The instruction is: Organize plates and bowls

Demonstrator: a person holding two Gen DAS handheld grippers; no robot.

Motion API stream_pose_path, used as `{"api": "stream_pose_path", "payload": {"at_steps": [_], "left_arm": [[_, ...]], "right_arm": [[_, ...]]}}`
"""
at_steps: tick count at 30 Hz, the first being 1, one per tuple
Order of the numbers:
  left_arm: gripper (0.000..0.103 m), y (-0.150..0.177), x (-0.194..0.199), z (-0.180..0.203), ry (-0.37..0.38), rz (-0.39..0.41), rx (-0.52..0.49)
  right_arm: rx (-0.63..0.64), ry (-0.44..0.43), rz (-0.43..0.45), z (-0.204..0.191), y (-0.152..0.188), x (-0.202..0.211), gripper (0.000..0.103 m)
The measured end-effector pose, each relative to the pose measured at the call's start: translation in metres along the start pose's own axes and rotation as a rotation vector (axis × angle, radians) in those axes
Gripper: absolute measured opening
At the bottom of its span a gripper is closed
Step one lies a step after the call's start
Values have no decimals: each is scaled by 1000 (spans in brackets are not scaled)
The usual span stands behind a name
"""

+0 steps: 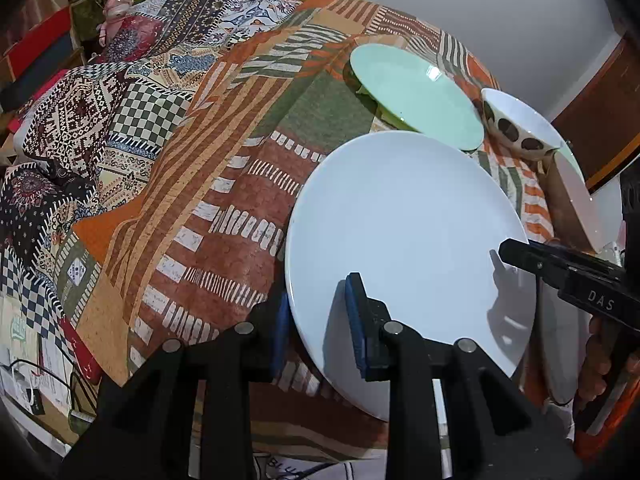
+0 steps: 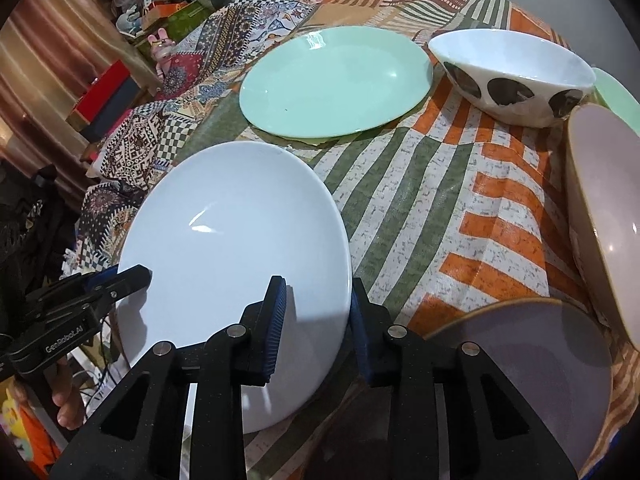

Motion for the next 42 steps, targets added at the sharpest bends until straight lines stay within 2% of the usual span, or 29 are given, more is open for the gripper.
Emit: {"api": "stream_pose_path", "payload": {"at_steps": [11, 23, 34, 42], "left_arm": [[27, -11, 41, 18, -5, 80, -30], [27, -17, 83, 64, 25, 155, -101], [27, -17, 99, 118, 54, 179, -192], [27, -13, 94, 157, 79, 156, -259]], "right_arm": [[-13, -48, 90, -2, -1, 39, 28], [-38, -68, 203, 11, 9, 93, 28], [-84, -49, 282, 46, 31, 134, 28], [-130, -25, 305, 74, 48, 150, 28]]}}
Point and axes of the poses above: each gripper's, at about its wrist camera, not at the fingertips, and x roughly against the way its jaws point, z to its right, y to its underside, the point moved 6 cm from there along -x, roughly the way its jaws point, and after that the axes turned 8 degrees about -x, right-handed, at the moved point
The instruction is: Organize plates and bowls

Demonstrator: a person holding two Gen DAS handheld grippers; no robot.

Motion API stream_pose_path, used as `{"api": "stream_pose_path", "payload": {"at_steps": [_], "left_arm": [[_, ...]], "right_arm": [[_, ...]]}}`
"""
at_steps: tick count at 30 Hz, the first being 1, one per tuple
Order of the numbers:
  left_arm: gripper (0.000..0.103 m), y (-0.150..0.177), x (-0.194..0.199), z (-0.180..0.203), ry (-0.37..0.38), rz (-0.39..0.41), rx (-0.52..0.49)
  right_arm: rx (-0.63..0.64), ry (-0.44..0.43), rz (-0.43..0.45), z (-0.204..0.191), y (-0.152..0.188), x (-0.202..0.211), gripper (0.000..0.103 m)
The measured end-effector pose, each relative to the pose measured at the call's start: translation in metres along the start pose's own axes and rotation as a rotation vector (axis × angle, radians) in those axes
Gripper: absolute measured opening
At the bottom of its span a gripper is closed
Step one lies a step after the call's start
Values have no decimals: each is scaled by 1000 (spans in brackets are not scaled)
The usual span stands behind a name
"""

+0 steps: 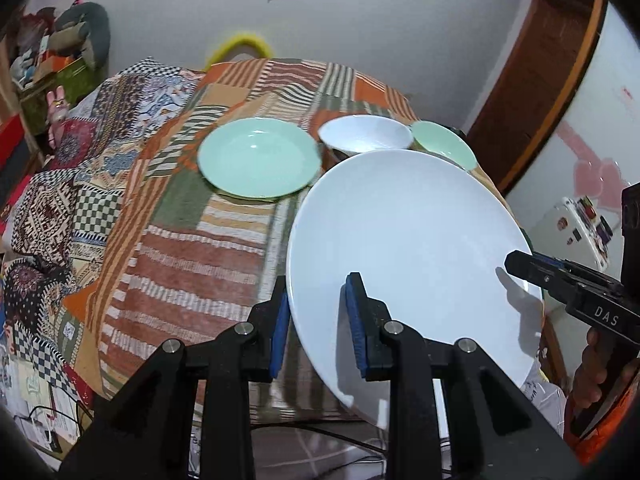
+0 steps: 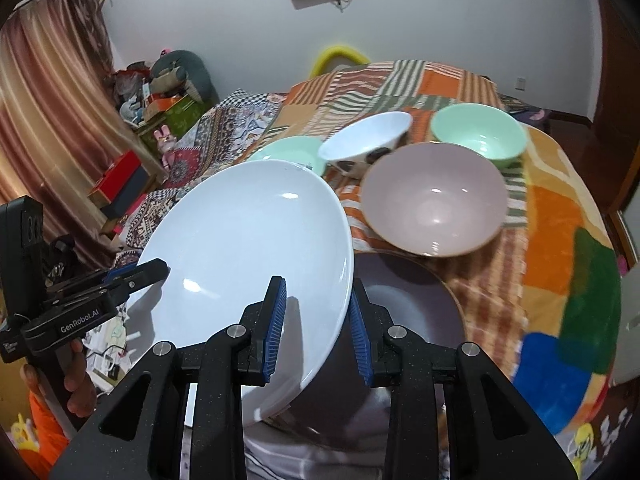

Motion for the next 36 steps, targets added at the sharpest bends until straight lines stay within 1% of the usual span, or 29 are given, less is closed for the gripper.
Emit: {"api": "stream_pose_path", "payload": {"at_steps": [9, 16, 21, 26, 36], "left_arm": [[28, 5, -24, 31, 33, -72, -48], [28, 14, -43, 49, 38, -131, -80], [28, 22, -55, 59, 44, -174, -98], [28, 28, -68, 63, 44, -210, -103], [28, 37, -89, 59, 51, -267, -92]], "right_arm": [[-54, 31, -5, 33, 17, 13, 28], [-112, 42, -38, 59, 36, 12, 28], [-152, 47, -62, 70, 45, 10, 28], [-178, 50, -86, 79, 53, 6, 28], [-206, 53, -134, 88, 60, -6, 29]]}}
Point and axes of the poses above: each gripper's, at about its wrist camera, not at the fingertips, and x roughly against the way its jaws point, z to its right, y to its underside, the point moved 6 cm from there along -x, roughly the way its jaws point, and after that the axes turned 8 degrees about -x, right-handed, at the moved point
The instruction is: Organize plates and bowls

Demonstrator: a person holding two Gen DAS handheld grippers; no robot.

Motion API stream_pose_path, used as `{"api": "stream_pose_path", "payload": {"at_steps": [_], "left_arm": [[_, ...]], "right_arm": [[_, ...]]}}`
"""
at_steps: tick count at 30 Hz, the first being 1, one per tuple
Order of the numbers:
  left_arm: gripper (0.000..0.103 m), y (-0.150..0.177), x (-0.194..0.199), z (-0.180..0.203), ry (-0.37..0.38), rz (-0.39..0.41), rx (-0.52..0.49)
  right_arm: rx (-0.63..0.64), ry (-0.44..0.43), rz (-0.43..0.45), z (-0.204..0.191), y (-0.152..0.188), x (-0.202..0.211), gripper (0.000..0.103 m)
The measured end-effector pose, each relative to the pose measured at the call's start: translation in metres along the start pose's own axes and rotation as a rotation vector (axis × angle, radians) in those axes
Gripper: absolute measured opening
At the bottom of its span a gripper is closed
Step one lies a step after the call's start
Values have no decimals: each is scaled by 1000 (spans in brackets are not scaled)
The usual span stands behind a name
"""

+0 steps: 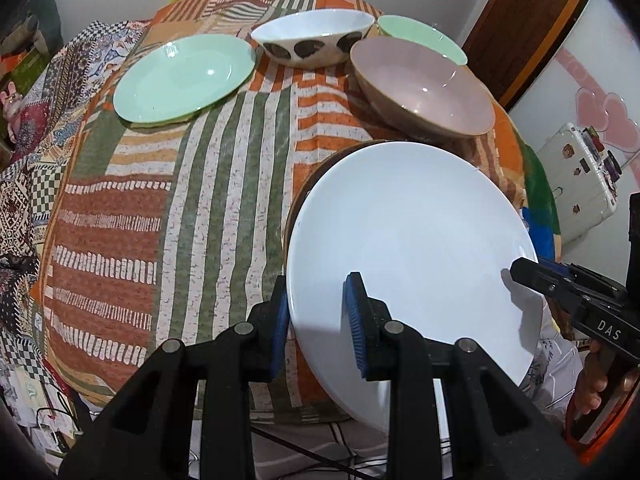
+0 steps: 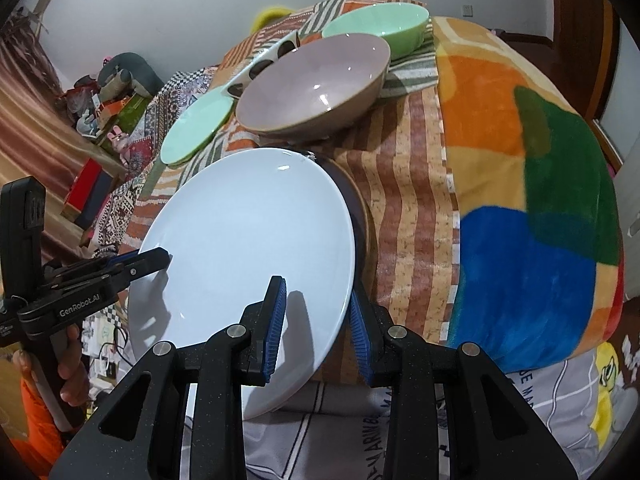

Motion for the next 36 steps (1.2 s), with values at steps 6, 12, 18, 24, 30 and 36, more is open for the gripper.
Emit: {"api": "stream_pose_path", "payload": {"at_steps": [6, 12, 18, 24, 30, 36], "left_arm": [[28, -3, -10, 0, -42, -20, -26], [28, -9, -17, 3, -90, -13, -69], [28, -14, -20, -2, -82, -7, -51], [28, -16, -22, -4, -74, -5, -47], [28, -17, -17, -11, -67, 10, -25], [28, -18, -3, -28, -40, 34, 35]], "right_arm": [[-1, -5, 2, 1, -5, 0, 29], [17, 12, 19, -3, -11, -2, 29], [10, 7, 22, -2, -14, -5, 29], [29, 18, 20, -5, -14, -6, 31], [41, 27, 11, -8, -17, -7, 31], [114, 163, 108, -8, -29, 9, 37]]}}
Point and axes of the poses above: each gripper's, at about its wrist camera, not at the fingertips, and x roughly against the way its jaws point, z to its right, y to its underside, the point moved 6 cm from there along -x, roughly the way its jaws point, and after that the axes turned 8 degrees about -x, right-handed, at the moved point
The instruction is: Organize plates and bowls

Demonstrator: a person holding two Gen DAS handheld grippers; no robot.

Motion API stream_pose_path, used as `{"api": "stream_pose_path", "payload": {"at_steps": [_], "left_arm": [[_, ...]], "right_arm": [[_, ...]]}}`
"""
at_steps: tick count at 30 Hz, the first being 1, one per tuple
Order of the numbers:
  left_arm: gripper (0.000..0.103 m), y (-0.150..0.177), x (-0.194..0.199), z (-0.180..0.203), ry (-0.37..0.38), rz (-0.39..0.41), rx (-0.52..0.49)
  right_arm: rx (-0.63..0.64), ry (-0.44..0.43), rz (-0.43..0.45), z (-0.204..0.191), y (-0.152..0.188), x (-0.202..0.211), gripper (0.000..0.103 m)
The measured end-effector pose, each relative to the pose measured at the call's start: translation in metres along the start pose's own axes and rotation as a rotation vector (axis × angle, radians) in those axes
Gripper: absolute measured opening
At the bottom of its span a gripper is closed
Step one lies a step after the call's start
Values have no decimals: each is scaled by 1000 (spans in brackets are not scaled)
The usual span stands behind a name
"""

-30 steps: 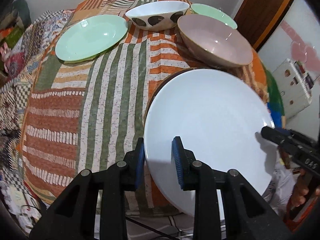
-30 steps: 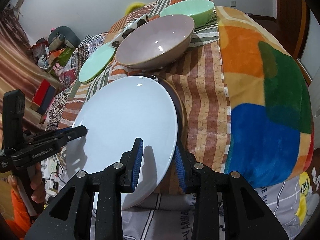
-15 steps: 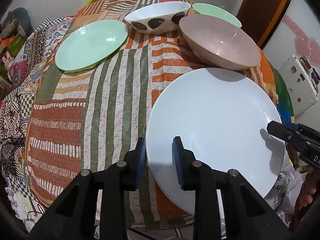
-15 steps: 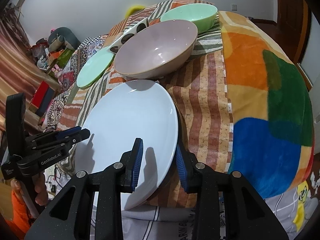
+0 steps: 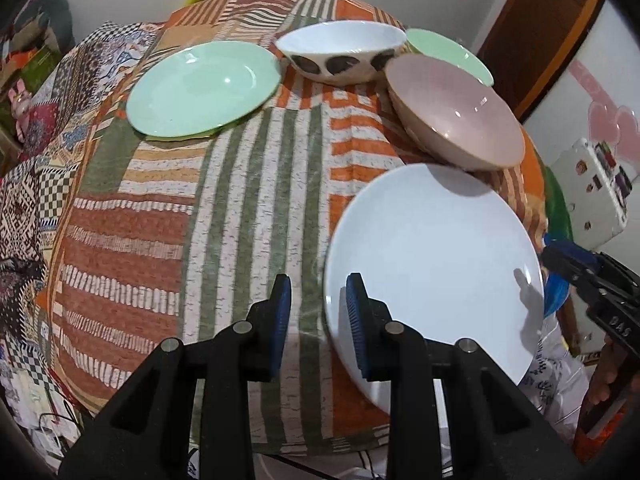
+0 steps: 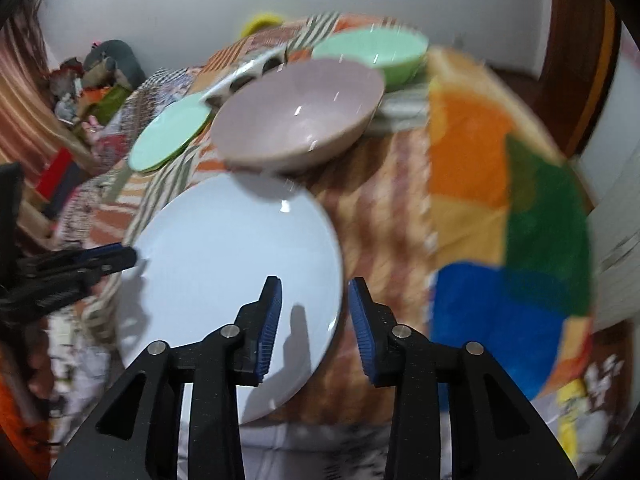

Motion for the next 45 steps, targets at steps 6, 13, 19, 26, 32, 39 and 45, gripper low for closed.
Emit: {"api": "stream_pose_path", "payload": {"at_steps": [6, 13, 19, 26, 32, 39, 45], "left_arm": [[31, -6, 18, -31, -34, 50, 59], [50, -25, 34, -87, -109, 124, 145], [54, -49, 24, -134, -158, 130, 214], [54, -72, -22, -167, -176, 76, 259], [54, -95, -56, -180, -169, 53, 274], [54, -108, -83, -192, -200, 35, 254], [51, -112, -84, -196, -180, 67, 260]], "right_arm": [[-7, -9, 60, -2, -17, 18, 48], [39, -37, 80, -30, -26, 18, 49], [66, -71, 81, -48, -31, 9, 52], [75, -69, 59, -51, -30, 1, 52], [51, -61, 32, -44, -33, -10, 53], [48, -60, 16, -45, -35, -17, 53], [55, -67, 15, -50, -37, -20, 53]]}}
Point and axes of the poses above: each gripper's, at about its wrist camera, not at the fingertips, and x roughly against the way its jaws point, z to its right, y to its underside, the point moved 6 cm from there along -x, roughly the way its jaws point, and after that the axes turned 8 degrees about -x, right-handed, at the moved point
